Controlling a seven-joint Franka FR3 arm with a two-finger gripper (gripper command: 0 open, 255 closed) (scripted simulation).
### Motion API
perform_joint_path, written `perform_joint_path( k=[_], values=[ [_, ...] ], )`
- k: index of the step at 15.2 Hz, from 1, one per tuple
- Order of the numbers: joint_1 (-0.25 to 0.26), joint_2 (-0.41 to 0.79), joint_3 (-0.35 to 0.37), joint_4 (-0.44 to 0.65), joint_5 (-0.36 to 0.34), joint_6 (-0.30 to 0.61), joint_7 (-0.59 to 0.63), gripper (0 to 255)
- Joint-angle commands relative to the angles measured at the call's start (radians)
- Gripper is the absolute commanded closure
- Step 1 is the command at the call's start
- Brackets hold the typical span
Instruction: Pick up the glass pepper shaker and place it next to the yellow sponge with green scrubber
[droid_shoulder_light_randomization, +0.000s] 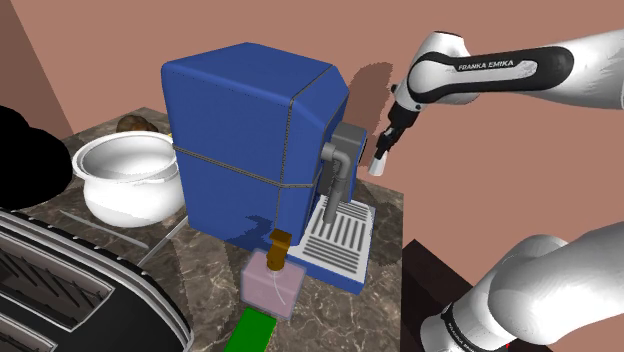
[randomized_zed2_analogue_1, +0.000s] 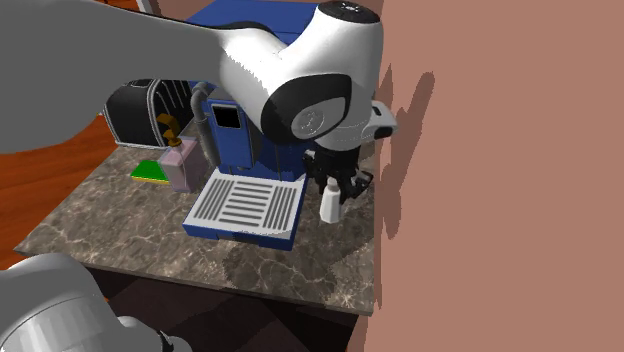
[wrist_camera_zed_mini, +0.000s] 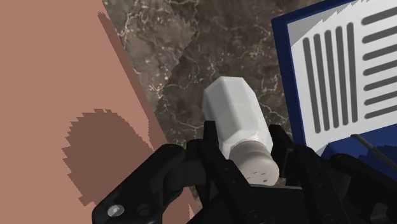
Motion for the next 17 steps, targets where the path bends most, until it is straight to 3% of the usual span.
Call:
perform_joint_path(
  k=[1,10,17],
  values=[
    [0.000,-0.006,0.002,0.023,-0.001,-0.030,0.003,255],
    [0.001,-0.024,0.009,0.118,-0.003,-0.142,0.011,255],
    [0.040,-0.201,0.131,-0.039,0.013,-0.157,0.169,255]
  ],
)
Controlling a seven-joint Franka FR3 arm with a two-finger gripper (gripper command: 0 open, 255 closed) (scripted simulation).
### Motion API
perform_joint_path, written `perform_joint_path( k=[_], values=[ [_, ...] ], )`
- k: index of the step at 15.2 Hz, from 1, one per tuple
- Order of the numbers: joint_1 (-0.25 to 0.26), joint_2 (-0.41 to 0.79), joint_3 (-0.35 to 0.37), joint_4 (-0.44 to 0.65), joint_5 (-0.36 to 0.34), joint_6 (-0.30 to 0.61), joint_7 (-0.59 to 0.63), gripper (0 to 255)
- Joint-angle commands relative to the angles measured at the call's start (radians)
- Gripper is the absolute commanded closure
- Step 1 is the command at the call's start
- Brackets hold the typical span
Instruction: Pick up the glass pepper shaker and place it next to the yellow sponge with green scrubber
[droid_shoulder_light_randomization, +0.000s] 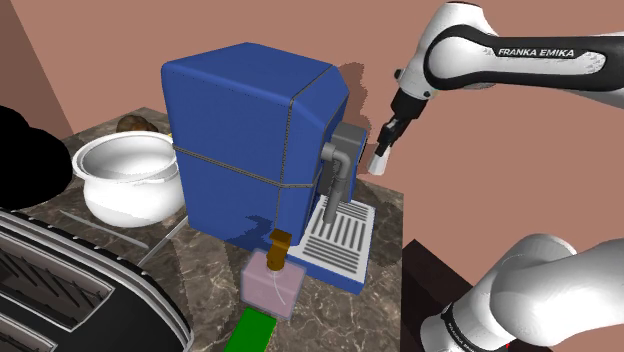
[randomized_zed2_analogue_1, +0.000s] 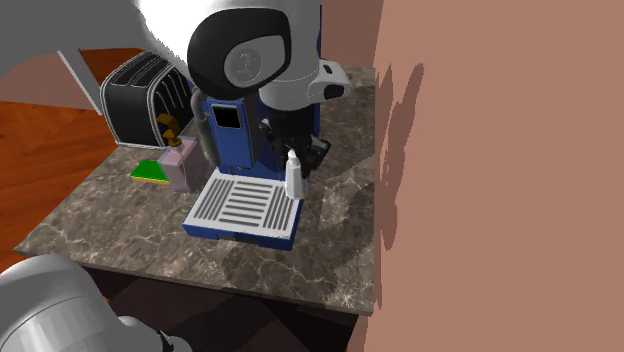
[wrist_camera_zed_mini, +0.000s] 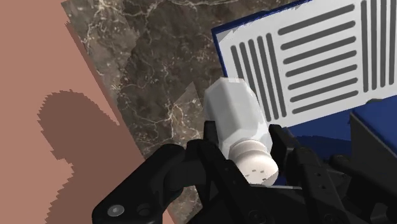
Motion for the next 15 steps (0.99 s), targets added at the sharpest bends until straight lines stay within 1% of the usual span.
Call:
perform_joint_path(
  k=[1,8,15],
  values=[
    [0.013,-0.049,0.036,-0.041,0.010,-0.006,0.045,255],
    [0.075,-0.181,0.171,-0.136,0.076,-0.036,0.205,255],
    [0.153,-0.258,0.317,-0.173,0.167,-0.063,0.372,255]
  ],
)
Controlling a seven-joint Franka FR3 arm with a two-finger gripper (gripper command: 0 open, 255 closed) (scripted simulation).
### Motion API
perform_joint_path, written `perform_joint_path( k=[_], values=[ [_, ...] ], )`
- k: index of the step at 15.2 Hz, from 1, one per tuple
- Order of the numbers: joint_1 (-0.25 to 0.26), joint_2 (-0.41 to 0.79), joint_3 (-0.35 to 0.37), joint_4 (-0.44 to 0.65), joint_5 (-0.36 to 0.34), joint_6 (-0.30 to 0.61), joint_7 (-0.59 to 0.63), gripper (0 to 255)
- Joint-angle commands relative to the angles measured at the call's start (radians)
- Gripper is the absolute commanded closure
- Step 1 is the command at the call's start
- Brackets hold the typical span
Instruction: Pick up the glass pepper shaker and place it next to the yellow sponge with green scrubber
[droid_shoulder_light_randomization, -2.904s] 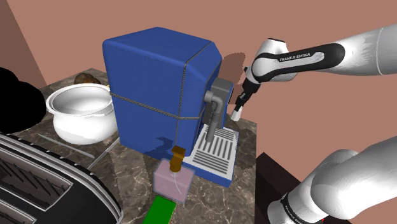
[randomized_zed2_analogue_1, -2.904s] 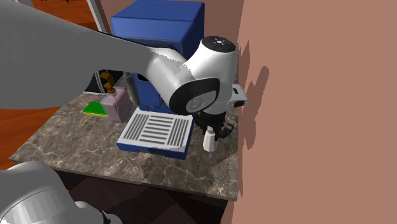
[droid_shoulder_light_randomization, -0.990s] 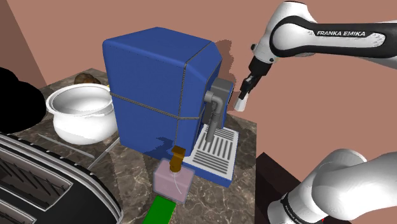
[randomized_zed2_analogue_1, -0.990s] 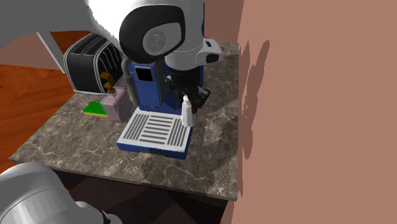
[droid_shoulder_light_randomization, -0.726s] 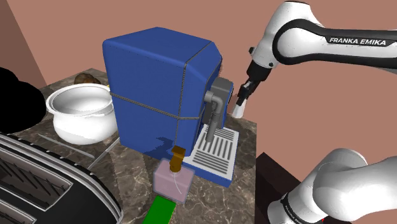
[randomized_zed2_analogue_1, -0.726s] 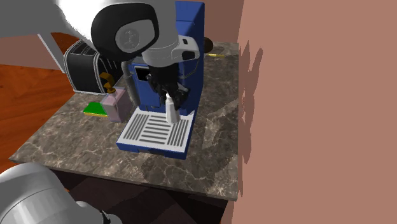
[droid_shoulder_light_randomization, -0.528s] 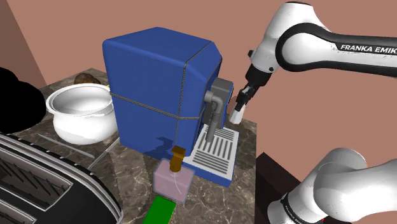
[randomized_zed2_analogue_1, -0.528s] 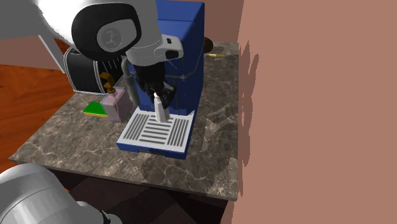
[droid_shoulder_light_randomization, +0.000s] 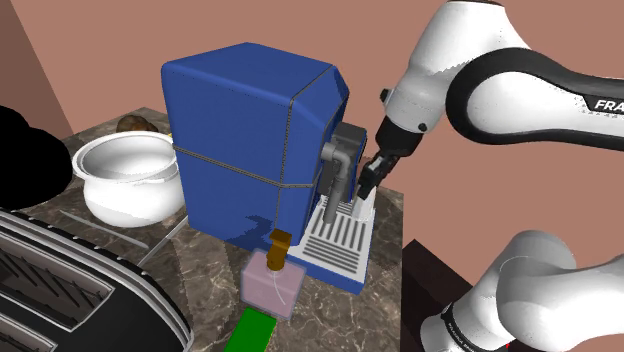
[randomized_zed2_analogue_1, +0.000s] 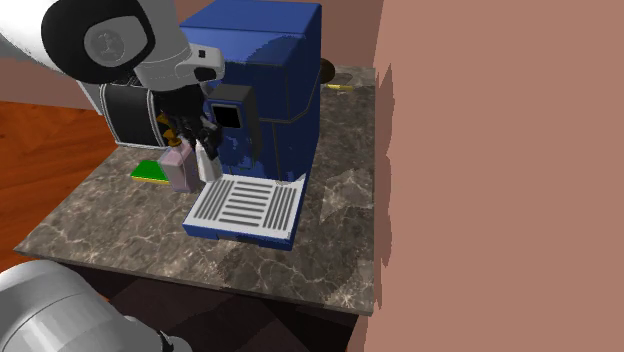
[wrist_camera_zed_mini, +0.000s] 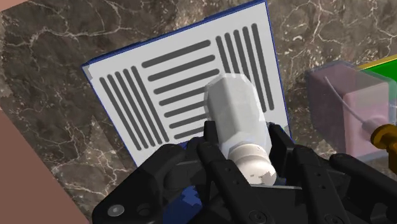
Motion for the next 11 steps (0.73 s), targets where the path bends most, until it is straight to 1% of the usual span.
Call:
perform_joint_path(
  k=[1,6,11],
  values=[
    [0.021,-0.022,0.038,-0.011,0.026,-0.007,0.046,255],
    [0.075,-0.030,0.150,0.004,0.094,-0.014,0.170,255],
    [0.116,-0.006,0.265,0.048,0.154,-0.013,0.295,255]
  ],
)
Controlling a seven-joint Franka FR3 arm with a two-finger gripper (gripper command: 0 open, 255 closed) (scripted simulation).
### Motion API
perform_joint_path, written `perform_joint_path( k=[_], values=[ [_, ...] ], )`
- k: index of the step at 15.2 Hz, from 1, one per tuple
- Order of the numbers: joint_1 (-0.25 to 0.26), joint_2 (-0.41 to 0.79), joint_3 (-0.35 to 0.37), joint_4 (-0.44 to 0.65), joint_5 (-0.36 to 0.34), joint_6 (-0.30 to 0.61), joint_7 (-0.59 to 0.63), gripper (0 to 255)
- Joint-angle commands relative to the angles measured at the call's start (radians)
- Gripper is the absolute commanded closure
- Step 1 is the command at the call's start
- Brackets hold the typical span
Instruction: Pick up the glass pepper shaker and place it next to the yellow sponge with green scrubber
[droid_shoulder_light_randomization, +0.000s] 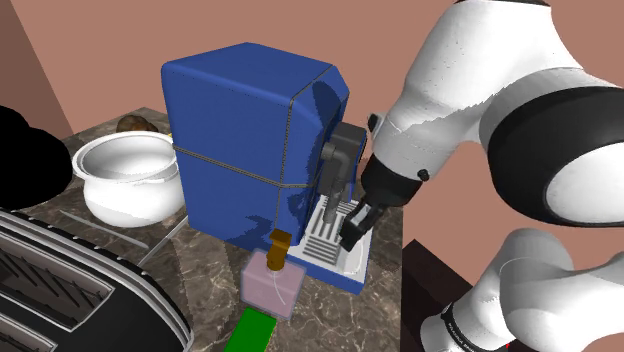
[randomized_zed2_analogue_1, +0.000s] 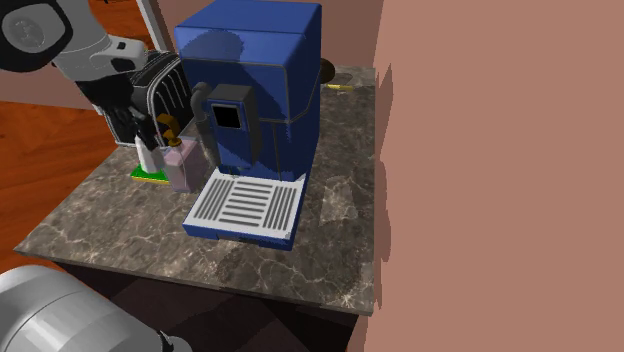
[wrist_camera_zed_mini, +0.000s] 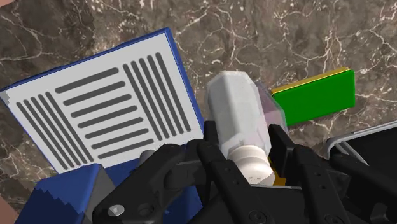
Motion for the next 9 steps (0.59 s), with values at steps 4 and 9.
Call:
perform_joint_path(
  k=[4,9],
  values=[
    [0.023,0.059,0.125,0.068,0.050,0.017,0.129,255],
    [0.025,0.134,0.251,0.160,0.076,0.032,0.257,255]
  ],
)
